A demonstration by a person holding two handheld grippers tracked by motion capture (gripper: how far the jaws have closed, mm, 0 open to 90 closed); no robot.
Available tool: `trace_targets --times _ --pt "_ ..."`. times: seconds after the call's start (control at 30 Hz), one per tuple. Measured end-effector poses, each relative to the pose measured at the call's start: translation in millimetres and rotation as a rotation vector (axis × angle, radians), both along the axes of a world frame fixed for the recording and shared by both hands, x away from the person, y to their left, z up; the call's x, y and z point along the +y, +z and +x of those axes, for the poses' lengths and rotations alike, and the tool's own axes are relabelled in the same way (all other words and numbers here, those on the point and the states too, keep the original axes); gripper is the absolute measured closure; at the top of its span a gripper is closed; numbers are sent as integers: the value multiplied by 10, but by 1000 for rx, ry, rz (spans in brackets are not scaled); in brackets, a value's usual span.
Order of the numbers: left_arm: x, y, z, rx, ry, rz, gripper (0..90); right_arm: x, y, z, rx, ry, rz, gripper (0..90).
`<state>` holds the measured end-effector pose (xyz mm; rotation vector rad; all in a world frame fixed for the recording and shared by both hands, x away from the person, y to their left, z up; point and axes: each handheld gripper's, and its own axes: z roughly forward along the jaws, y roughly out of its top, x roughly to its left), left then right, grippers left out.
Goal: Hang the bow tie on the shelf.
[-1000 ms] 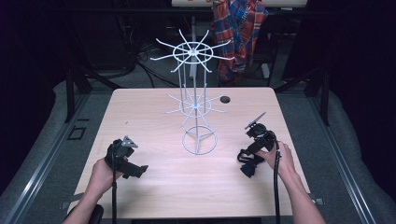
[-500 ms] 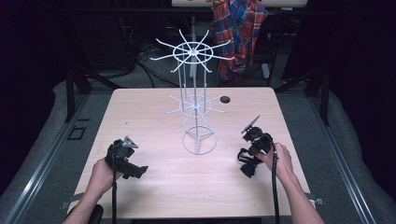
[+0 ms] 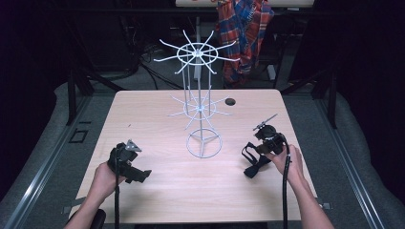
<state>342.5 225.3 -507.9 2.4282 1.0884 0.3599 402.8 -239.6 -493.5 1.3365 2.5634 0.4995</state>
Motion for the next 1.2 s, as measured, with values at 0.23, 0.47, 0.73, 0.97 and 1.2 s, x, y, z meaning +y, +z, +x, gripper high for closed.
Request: trace_targets --times 0.23,0.47,0.73,0.97,1.2 --pt "-3 2 -1 0 -1 1 0 -50 170 -57 -77 -14 66 900" --pt "-7 1 1 0 -3 2 0 -53 320 -98 -136 -19 107 900" --pt "-7 3 0 -1 -3 2 0 -59 428 -135 -192 -21 133 900" --pt "-17 -2 5 -2 -1 3 0 -69 519 -168 -232 -21 160 900" --pt "-15 -2 2 -3 0 1 0 -80 596 -201 -262 -27 176 900"
